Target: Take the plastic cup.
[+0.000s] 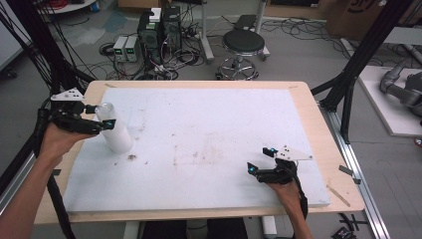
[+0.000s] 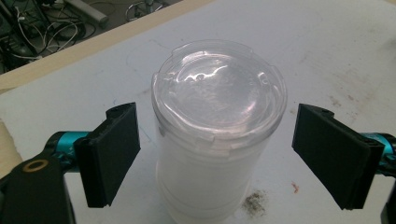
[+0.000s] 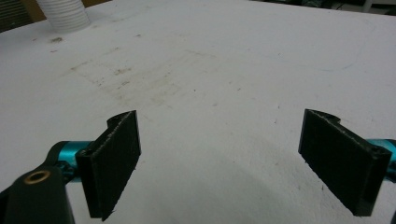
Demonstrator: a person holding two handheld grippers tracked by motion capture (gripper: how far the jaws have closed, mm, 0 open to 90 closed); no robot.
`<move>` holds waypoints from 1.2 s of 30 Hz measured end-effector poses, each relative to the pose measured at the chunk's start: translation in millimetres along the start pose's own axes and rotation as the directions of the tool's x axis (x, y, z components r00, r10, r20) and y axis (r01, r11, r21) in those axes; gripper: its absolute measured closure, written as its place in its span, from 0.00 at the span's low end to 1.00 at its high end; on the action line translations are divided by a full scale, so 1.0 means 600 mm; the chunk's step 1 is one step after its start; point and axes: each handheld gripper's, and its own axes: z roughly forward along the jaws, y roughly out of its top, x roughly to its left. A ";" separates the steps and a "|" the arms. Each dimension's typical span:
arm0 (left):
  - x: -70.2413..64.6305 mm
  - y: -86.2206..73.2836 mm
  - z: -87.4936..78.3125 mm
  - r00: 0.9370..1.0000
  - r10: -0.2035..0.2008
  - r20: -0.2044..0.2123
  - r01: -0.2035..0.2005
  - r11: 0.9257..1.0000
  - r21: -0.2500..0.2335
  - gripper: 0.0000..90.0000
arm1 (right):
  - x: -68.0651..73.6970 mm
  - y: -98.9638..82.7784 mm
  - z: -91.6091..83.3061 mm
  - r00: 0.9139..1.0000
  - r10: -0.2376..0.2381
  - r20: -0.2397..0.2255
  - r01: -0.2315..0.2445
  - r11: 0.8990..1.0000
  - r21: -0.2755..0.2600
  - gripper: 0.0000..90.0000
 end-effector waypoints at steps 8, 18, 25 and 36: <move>0.002 0.001 0.013 1.000 -0.004 -0.004 0.004 0.999 0.040 0.21 | 0.000 0.000 0.000 1.000 -0.001 0.000 0.001 1.000 0.000 0.14; 0.001 0.002 0.021 1.000 -0.008 -0.020 0.010 0.998 0.060 0.25 | 0.000 0.000 0.000 1.000 -0.001 0.000 0.001 1.000 0.000 0.14; 0.002 0.003 0.027 1.000 -0.008 -0.015 0.009 0.997 0.072 0.28 | 0.000 0.000 0.000 1.000 0.004 0.002 -0.004 1.000 0.003 0.14; 0.002 0.004 0.032 1.000 -0.012 -0.011 0.013 0.997 0.074 0.35 | -0.001 0.001 0.002 1.000 0.011 0.002 -0.011 1.000 0.012 0.14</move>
